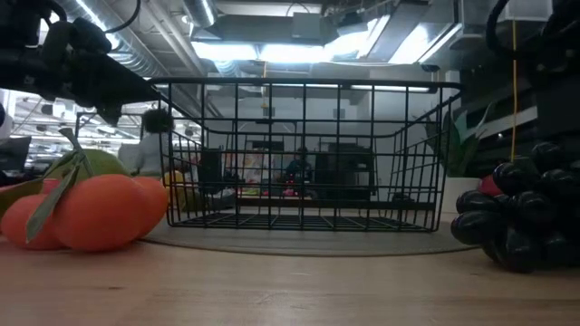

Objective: Build produce basket
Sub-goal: Put the right tangerines into the black wire basket

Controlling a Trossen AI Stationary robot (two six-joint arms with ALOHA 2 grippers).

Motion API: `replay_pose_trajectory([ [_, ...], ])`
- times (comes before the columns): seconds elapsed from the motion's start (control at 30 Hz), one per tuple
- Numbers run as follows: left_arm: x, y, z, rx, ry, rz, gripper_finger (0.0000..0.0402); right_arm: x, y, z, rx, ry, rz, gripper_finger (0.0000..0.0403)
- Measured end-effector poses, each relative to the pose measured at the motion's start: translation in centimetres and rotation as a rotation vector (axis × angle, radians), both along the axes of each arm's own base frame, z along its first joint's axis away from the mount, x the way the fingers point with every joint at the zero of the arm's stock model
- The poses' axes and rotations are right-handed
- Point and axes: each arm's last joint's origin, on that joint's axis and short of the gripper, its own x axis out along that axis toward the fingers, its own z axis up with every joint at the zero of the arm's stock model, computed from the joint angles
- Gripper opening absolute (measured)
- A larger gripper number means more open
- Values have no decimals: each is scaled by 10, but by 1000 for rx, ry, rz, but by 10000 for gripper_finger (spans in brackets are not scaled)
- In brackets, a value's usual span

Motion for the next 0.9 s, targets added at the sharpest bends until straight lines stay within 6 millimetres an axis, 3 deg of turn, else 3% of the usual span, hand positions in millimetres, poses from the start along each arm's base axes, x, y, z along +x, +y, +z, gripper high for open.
replay_pose_trajectory([
  [0.57,0,0,0,0,0,0,69,-1,1,0,47,38,-19,122],
  [0.9,0,0,0,0,0,0,69,-1,1,0,49,38,-19,37],
])
